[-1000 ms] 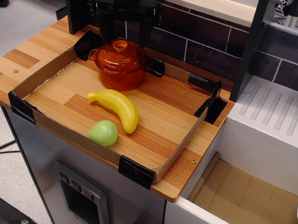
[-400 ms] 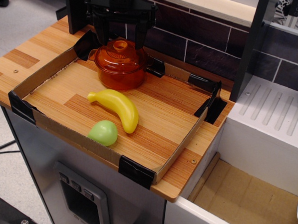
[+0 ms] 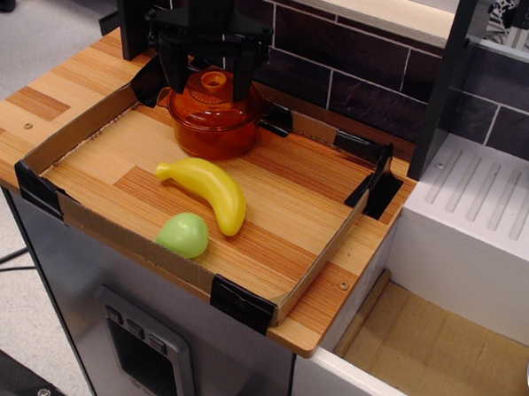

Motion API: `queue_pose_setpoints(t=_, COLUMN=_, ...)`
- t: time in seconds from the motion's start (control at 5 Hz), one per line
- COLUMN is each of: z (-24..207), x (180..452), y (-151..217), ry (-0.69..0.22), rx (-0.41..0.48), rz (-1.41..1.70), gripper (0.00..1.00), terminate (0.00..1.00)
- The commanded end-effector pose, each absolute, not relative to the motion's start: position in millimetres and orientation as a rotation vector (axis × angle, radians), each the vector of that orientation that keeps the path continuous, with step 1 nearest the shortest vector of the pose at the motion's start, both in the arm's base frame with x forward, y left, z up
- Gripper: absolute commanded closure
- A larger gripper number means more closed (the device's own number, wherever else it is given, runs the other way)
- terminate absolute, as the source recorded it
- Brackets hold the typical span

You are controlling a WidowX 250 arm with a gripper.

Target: Take lid off pot

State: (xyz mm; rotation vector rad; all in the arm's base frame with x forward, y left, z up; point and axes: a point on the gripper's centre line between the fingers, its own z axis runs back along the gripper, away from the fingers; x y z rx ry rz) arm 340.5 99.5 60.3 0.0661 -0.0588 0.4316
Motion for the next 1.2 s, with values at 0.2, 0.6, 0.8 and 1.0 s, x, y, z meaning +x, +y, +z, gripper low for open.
queue_pose_setpoints(t=0.2, z=71.8, x=347.3, y=101.3, ry=-0.095, rx=0.081, rz=0.440, gripper=1.00, terminate=0.00)
queue_pose_setpoints(t=0.6, z=117.0, x=332.2, y=102.4, ry=-0.081, rx=0.064, rz=0.426, gripper=1.00, terminate=0.00)
queue_pose_setpoints(t=0.8, z=137.0, x=329.6, y=94.6, ry=-0.106, rx=0.096, rz=0.403, gripper=1.00, terminate=0.00)
queue_pose_setpoints(t=1.0, z=143.5, x=329.8, y=68.7, ry=-0.062, rx=0.058, rz=0.372, gripper=1.00, terminate=0.00)
